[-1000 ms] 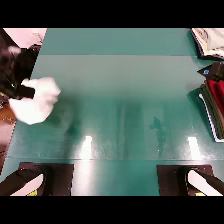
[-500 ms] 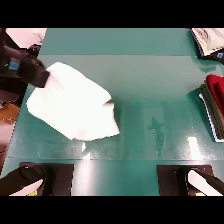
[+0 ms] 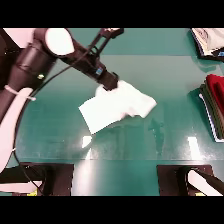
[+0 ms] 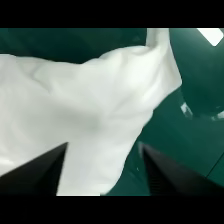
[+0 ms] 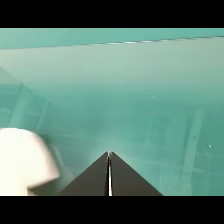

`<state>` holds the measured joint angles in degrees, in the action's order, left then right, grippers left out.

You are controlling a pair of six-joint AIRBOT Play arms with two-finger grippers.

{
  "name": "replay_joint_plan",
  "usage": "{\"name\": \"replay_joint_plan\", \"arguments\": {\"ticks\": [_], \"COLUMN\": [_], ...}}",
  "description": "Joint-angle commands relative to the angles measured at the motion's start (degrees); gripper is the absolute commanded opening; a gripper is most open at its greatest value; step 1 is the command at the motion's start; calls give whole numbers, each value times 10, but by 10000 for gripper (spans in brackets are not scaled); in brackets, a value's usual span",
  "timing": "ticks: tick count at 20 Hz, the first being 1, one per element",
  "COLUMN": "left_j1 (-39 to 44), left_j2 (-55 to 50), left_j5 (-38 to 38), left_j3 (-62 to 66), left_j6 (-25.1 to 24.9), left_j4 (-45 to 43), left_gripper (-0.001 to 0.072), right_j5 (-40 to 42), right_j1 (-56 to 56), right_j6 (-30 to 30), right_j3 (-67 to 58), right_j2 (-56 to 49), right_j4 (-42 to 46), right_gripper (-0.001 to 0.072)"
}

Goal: Fold the shirts.

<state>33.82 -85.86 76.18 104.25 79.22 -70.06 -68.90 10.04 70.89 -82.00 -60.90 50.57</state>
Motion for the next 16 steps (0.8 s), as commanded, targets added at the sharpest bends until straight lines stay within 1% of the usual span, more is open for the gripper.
{"name": "replay_joint_plan", "arguments": {"ticks": [1,3,4,7,9,11,12,16], "left_j1": [-23,-66,-96,-178,-221,-244,-245,-245], "left_j2": [-26,-7,3,26,28,27,25,23], "left_j5": [-4,41,50,44,39,-2,-31,-144], "left_j3": [10,12,7,-65,-146,-238,-281,-397], "left_j6": [-17,-16,-11,-10,-13,-36,-46,-48], "left_j4": [-7,-24,-23,-3,46,84,86,90], "left_gripper": [608,608,608,608,608,608,609,609], "right_j5": [-2,-2,-2,-3,-3,-3,-3,-3], "right_j1": [0,0,-1,0,-1,-1,0,-2], "right_j6": [0,0,0,0,0,0,0,0], "right_j3": [0,0,0,0,0,0,0,0], "right_j2": [0,0,0,0,0,0,0,0], "right_j4": [1,1,1,1,1,1,1,0], "right_gripper": [16,16,16,16,16,16,16,16]}}
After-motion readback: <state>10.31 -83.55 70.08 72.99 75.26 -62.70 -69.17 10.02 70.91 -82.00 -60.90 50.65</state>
